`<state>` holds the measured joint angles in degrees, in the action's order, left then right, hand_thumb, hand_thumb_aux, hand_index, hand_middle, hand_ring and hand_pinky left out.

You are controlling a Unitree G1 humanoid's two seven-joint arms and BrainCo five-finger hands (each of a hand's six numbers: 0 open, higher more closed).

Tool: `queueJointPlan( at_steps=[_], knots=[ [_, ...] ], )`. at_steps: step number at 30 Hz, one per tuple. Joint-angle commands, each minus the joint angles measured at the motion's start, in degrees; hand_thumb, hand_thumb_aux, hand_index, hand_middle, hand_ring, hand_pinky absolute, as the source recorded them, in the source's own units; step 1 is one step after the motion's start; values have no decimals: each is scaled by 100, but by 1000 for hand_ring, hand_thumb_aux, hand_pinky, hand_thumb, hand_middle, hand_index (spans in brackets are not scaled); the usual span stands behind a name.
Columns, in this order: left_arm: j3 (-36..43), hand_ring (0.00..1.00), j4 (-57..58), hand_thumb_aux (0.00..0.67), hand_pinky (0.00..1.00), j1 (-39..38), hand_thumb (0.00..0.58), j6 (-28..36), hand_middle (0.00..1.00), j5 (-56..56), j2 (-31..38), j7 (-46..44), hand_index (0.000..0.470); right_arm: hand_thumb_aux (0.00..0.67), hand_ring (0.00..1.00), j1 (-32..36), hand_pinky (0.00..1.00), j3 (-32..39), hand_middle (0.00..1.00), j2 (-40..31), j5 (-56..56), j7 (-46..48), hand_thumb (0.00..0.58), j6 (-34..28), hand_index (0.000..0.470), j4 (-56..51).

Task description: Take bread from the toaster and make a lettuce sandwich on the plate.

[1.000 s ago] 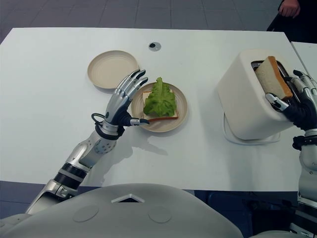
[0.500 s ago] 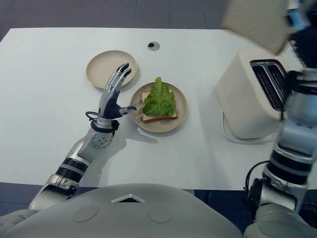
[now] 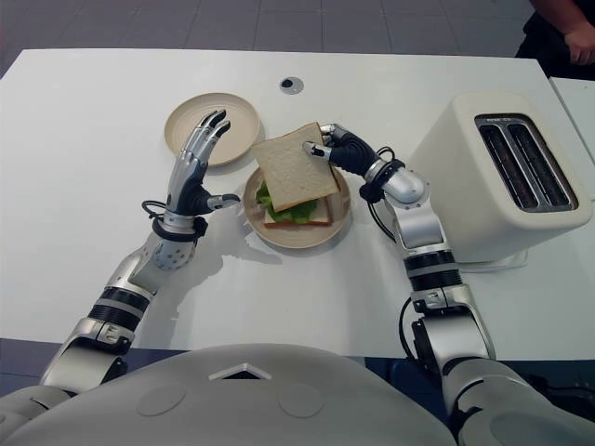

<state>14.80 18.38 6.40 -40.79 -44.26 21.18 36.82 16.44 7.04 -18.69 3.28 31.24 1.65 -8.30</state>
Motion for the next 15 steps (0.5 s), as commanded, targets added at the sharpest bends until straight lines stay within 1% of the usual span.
queueJointPlan(
  at_steps=[1, 4, 9, 10, 11, 13, 14, 15],
  knots=[
    [387, 0, 39, 0, 0, 62, 0, -135, 0, -559, 83, 71, 0, 670, 1000, -294, 1000, 151, 1000, -39, -467, -315, 580, 124, 470, 122],
    [829, 0, 16, 0, 0, 158, 0, -233, 0, -1043, 164, -58, 0, 670, 1000, -373, 1000, 379, 1000, -146, -1001, -559, 580, 412, 470, -130],
    [1741, 0, 691, 0, 0, 500, 0, -252, 0, -1644, 227, -746, 0, 670, 1000, -418, 1000, 686, 1000, -409, -1944, -1067, 580, 959, 470, -373],
    [1858, 0, 803, 37, 0, 547, 62, -247, 0, -1676, 229, -845, 26, 670, 1000, -413, 1000, 744, 1000, -458, -2141, -1205, 580, 1056, 470, -431],
    [1929, 0, 894, 66, 0, 578, 108, -222, 0, -1652, 228, -954, 46, 670, 1000, -421, 1000, 770, 1000, -475, -2236, -1292, 580, 1110, 470, -477],
    [2060, 0, 1187, 26, 0, 655, 45, -121, 0, -1565, 222, -1228, 18, 670, 1000, -442, 1000, 800, 1000, -500, -2402, -1459, 580, 1200, 470, -557],
    [2135, 0, 1342, 0, 0, 683, 0, -60, 0, -1566, 232, -1340, 0, 670, 1000, -450, 1000, 789, 1000, -508, -2442, -1520, 580, 1228, 470, -560],
    [2194, 0, 1469, 0, 0, 690, 0, -18, 0, -1516, 256, -1498, 0, 670, 1000, -456, 1000, 748, 1000, -517, -2443, -1563, 580, 1226, 470, -513]
  ],
)
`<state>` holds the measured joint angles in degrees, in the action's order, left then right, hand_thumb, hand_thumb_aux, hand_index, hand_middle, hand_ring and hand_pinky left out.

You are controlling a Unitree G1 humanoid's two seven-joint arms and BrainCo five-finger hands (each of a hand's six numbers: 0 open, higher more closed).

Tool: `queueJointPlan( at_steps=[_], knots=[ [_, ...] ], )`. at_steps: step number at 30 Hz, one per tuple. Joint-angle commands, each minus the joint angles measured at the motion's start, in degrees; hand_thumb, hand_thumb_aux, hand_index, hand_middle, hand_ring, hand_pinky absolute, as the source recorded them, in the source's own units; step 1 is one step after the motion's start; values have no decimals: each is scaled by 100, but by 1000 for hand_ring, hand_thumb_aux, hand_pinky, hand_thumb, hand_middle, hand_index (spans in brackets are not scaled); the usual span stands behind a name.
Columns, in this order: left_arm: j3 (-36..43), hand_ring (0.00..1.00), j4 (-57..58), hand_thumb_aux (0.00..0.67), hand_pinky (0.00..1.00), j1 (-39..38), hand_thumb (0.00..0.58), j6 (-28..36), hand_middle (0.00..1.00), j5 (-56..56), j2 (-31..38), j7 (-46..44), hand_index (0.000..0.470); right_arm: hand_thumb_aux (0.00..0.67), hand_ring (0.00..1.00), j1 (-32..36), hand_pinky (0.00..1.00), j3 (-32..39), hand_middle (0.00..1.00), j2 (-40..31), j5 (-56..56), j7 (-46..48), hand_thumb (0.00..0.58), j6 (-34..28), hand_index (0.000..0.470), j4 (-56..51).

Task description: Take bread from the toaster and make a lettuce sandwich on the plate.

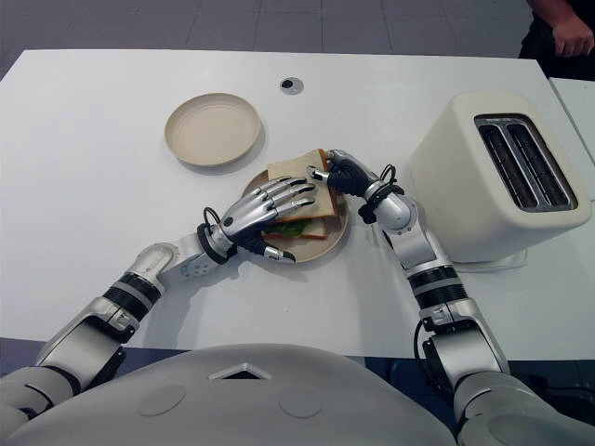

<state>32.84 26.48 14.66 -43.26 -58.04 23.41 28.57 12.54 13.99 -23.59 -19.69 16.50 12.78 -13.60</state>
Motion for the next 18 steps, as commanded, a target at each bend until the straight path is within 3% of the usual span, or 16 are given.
queueJointPlan(
  at_steps=[1, 2, 3, 4, 8, 11, 12, 13, 14, 15, 16, 18],
  knots=[
    [434, 0, 749, 0, 0, -137, 0, 259, 0, -71, 56, -810, 0, 670, 1000, -61, 1000, 4, 1000, -36, -142, -138, 580, 121, 470, 65],
    [452, 0, 802, 0, 0, -151, 0, 269, 0, 38, 90, -950, 0, 612, 584, -48, 584, -42, 584, -59, -145, -186, 576, 164, 429, 136],
    [450, 0, 820, 0, 0, -166, 0, 283, 0, 156, 129, -1076, 0, 397, 0, -43, 0, -109, 0, -111, -158, -259, 484, 272, 278, 268],
    [433, 0, 780, 0, 0, -189, 0, 288, 0, 291, 187, -1187, 0, 0, 0, -1, 0, -262, 0, -216, -262, -470, 0, 385, 0, 426],
    [234, 0, 479, 0, 0, -259, 0, 272, 0, 691, 356, -1181, 0, 0, 0, 30, 0, -1407, 0, -687, -947, -1983, 0, 436, 0, 1102],
    [-184, 0, -153, 0, 0, -288, 0, -158, 0, 1073, 183, -441, 0, 0, 0, -546, 0, -1262, 0, -688, -1089, -1975, 0, 682, 0, 1673],
    [-390, 0, -423, 158, 0, -309, 241, -434, 0, 1410, 36, -221, 111, 0, 0, -755, 0, -1134, 0, -653, -1003, -1831, 0, 722, 0, 1858],
    [-543, 0, -657, 455, 0, -326, 520, -679, 0, 1727, -105, -92, 319, 21, 51, -923, 51, -1019, 51, -647, -868, -1655, 36, 780, 15, 2009],
    [-640, 0, -882, 667, 0, -355, 580, -949, 0, 2169, -233, -98, 468, 423, 784, -1099, 784, -930, 784, -629, -556, -1375, 501, 770, 297, 2213],
    [-658, 867, -1085, 670, 867, -404, 580, -1131, 867, 2626, -305, -225, 470, 670, 1000, -1255, 1000, -863, 1000, -625, -151, -1031, 580, 687, 470, 2418],
    [-581, 1000, -1358, 670, 1000, -504, 580, -1253, 1000, 3261, -273, -503, 470, 670, 1000, -1439, 1000, -782, 1000, -698, 233, -648, 580, 616, 470, 2670],
    [-257, 1000, -2149, 670, 1000, -813, 580, -1202, 1000, 4928, 172, -1279, 470, 670, 1000, -1979, 1000, -456, 1000, -1052, 1101, 295, 580, 579, 470, 3291]
  ],
)
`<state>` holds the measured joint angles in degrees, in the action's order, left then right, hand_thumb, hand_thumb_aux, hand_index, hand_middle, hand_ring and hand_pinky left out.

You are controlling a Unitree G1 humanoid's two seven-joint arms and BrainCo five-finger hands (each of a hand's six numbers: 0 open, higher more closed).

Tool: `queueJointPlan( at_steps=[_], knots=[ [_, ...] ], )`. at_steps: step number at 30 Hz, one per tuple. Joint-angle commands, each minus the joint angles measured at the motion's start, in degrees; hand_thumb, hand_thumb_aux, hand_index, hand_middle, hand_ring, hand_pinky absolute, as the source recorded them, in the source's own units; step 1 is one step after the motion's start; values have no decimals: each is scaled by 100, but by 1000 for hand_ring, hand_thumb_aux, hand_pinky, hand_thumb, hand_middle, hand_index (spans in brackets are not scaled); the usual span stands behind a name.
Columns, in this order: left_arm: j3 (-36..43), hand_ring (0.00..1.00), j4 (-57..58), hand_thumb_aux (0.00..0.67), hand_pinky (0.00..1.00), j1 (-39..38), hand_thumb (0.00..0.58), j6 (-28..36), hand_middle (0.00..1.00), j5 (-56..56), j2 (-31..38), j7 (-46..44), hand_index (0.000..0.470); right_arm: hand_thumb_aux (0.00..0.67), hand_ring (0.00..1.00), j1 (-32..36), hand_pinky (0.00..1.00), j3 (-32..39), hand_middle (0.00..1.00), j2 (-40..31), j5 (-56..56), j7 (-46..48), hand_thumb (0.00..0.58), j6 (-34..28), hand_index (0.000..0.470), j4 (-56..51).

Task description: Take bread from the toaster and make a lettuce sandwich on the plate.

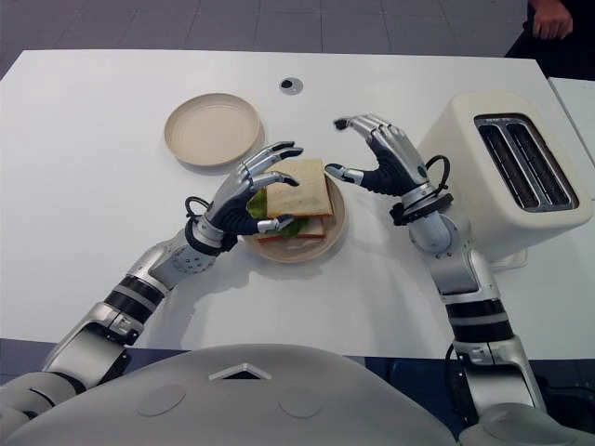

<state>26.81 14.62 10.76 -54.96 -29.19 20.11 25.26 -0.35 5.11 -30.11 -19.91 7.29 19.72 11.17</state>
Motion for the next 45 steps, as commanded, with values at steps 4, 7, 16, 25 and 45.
queueJointPlan(
  at_steps=[4, 7, 16, 25, 45],
  knots=[
    [1257, 1000, -1888, 670, 1000, -1146, 580, 629, 1000, 4660, 1956, -3230, 470, 670, 1000, -1671, 1000, 1114, 1000, -1248, 1915, 2652, 580, 606, 470, 1139],
    [1515, 1000, -883, 670, 1000, -1414, 580, 1341, 1000, 3505, 2220, -4209, 470, 670, 1000, -1820, 1000, 1488, 1000, -1543, 1764, 3271, 580, 848, 470, 793],
    [1323, 1000, 833, 670, 1000, -645, 580, 2453, 1000, 628, 1031, -3586, 470, 670, 1000, -615, 1000, 1719, 1000, -383, -289, 2203, 580, 363, 470, -666],
    [1098, 1000, 2745, 670, 1000, 630, 580, 2859, 1000, -930, -159, -932, 470, 670, 1000, 338, 1000, 1213, 1000, 188, -1495, -267, 580, -179, 470, -2381],
    [-1109, 0, 2084, 0, 0, -256, 0, 476, 0, 2962, -1211, -1752, 0, 0, 0, -134, 0, -199, 0, 1704, 1340, -916, 0, 678, 0, -2171]
  ],
)
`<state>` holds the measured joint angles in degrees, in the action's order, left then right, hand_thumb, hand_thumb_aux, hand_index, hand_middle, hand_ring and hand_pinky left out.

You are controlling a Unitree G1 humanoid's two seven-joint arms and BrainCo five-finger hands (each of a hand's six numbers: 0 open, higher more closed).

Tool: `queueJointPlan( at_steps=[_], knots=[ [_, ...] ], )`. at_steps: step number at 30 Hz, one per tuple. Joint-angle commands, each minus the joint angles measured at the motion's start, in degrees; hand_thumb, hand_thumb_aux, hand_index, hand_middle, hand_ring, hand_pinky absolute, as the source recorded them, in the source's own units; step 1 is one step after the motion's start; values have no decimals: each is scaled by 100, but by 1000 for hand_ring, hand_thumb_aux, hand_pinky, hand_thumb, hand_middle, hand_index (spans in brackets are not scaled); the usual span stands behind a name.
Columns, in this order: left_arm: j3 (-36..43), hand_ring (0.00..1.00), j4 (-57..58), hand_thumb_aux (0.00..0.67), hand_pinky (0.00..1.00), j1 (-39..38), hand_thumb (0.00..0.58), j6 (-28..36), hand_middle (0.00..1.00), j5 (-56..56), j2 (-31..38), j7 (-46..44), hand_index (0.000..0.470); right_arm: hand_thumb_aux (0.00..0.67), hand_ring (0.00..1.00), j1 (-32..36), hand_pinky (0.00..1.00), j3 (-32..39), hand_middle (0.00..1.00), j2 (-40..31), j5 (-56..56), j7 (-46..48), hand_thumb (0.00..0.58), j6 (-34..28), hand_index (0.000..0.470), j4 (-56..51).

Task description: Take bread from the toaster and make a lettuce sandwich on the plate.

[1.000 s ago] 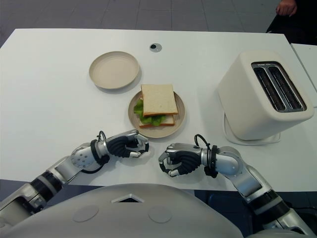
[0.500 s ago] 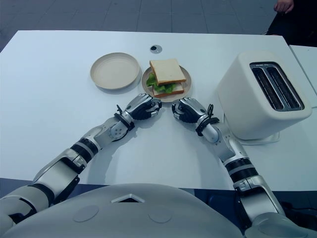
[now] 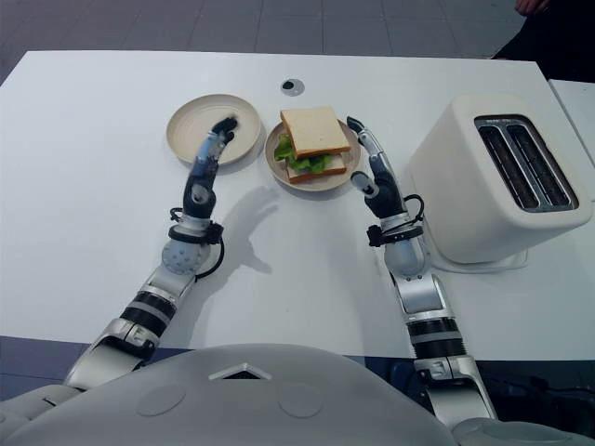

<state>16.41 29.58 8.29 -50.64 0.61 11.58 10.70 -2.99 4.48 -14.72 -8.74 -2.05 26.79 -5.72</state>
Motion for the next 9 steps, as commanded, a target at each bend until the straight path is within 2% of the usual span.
queueJointPlan(
  at_steps=[1, 6, 9],
  knots=[
    [-107, 0, 665, 0, 0, 2, 0, 27, 0, -66, -431, -337, 0, 0, 0, 162, 0, -187, 0, 195, 220, -24, 0, 71, 0, -580],
    [-306, 0, 1046, 0, 0, 98, 0, -125, 0, -975, -571, 143, 0, 0, 0, 261, 0, -309, 0, 273, 98, -141, 0, 566, 0, -936],
    [-387, 0, 1115, 0, 0, 67, 0, 18, 0, -1299, -644, 405, 0, 0, 0, 315, 0, -343, 0, 327, 107, -175, 0, 682, 0, -1132]
  ],
)
